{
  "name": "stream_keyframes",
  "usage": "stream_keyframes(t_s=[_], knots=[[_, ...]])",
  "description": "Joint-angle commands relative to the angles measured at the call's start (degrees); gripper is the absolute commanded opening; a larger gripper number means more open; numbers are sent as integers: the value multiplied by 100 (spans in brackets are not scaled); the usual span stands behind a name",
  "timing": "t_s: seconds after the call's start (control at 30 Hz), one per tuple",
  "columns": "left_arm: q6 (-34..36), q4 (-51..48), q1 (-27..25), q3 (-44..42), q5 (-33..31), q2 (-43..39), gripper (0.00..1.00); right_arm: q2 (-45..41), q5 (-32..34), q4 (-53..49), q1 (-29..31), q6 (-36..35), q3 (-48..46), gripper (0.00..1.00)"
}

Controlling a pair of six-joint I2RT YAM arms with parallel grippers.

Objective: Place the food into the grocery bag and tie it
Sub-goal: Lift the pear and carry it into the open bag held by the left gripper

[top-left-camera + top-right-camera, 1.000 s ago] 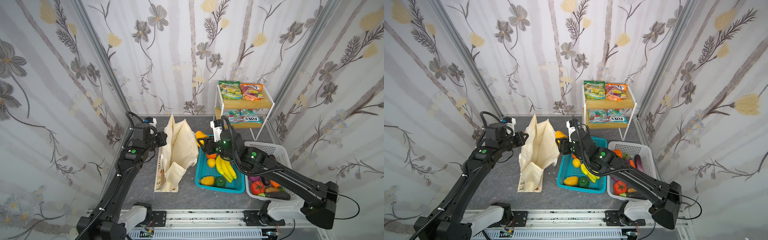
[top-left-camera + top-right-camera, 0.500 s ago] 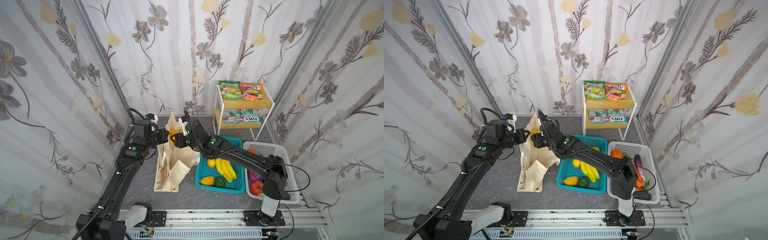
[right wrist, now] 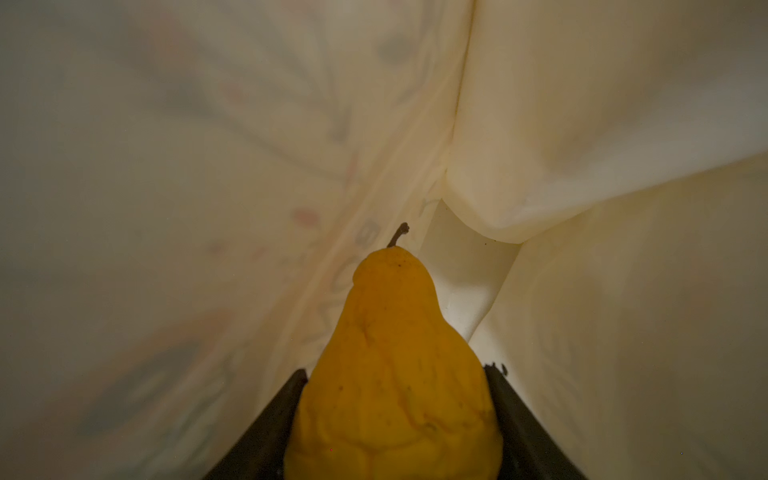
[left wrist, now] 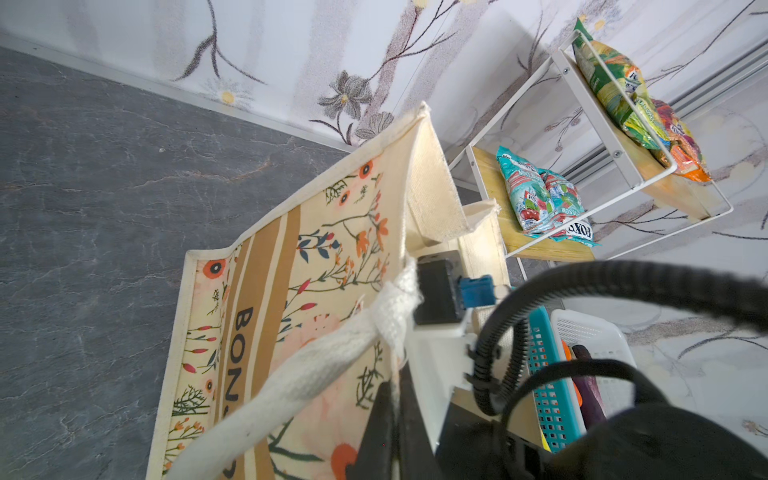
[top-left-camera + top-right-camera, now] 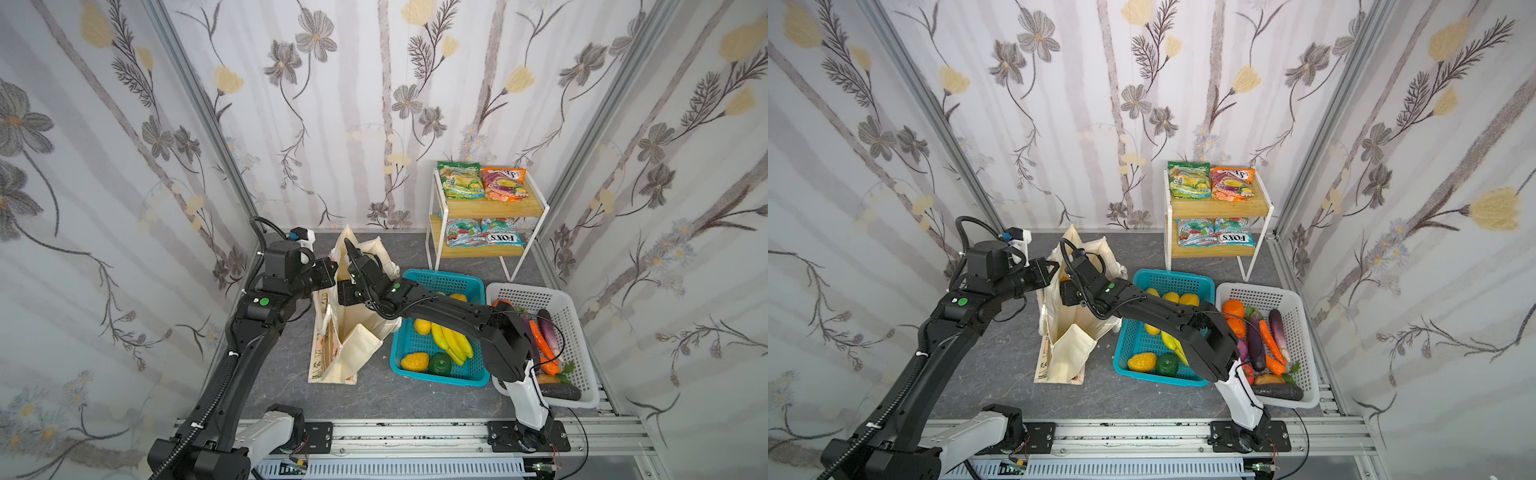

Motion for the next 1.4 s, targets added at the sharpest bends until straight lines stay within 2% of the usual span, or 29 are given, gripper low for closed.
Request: stream_keyframes(t_s=[0.0, 0.2, 0.33, 0.63, 0.9, 1.17, 1.3, 1.37], knots=[[-99, 152, 23, 34, -89, -103, 0, 207, 242, 92, -2, 199, 128, 52], [-134, 48, 198, -12, -539, -331, 0, 530, 287, -121, -153, 342, 127, 52], [-125, 2, 324, -64, -522, -415, 0, 672, 409, -360, -245, 379, 141, 52], [53, -15, 379, -400, -719, -302, 0, 359, 1295, -1129, -271, 239, 138, 53], [417, 46, 379, -428, -330, 180, 0, 806, 966, -1086, 17, -134, 651, 55], [385, 64, 379, -358, -490, 33, 0, 1243, 607, -1191, -140, 56, 744, 57], [356, 90, 379, -479, -563, 23, 0, 1286, 563, -1208, -163, 60, 747, 63], [358, 116, 380, -539, -571, 32, 0, 1217, 510, -1211, -171, 61, 746, 74]])
